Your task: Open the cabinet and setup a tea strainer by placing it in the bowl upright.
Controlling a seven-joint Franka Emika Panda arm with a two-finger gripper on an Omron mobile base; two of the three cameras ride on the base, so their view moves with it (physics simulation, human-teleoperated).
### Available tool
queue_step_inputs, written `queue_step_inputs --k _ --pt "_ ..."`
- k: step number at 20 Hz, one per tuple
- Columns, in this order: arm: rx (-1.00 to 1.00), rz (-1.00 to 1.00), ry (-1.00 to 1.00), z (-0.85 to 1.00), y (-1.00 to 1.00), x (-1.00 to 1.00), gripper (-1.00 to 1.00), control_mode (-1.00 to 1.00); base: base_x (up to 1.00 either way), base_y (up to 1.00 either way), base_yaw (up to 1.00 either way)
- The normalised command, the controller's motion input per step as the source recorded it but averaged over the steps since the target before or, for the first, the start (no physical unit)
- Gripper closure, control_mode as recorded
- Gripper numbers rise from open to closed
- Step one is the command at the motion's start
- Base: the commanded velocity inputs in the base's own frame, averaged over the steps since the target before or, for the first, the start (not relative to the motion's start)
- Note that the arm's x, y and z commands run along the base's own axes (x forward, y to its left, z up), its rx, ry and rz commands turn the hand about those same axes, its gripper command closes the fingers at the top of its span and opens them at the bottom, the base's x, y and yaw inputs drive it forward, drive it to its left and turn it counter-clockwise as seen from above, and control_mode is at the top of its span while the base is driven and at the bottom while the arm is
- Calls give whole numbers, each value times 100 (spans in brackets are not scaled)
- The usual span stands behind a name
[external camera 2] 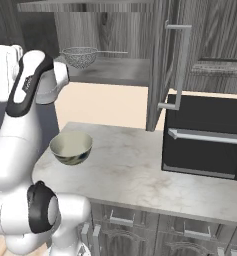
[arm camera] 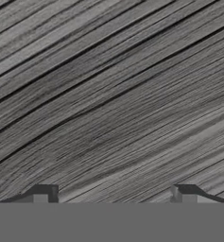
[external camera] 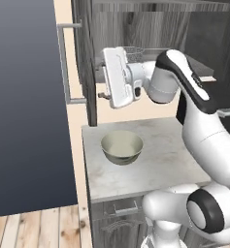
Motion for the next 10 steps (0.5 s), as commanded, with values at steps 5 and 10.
queue_step_inputs --k 5,10 --pt "-1 0 0 0 34 0 -100 -100 0 0 0" --pt "-5 0 0 -5 -3 0 -100 -100 0 0 0"
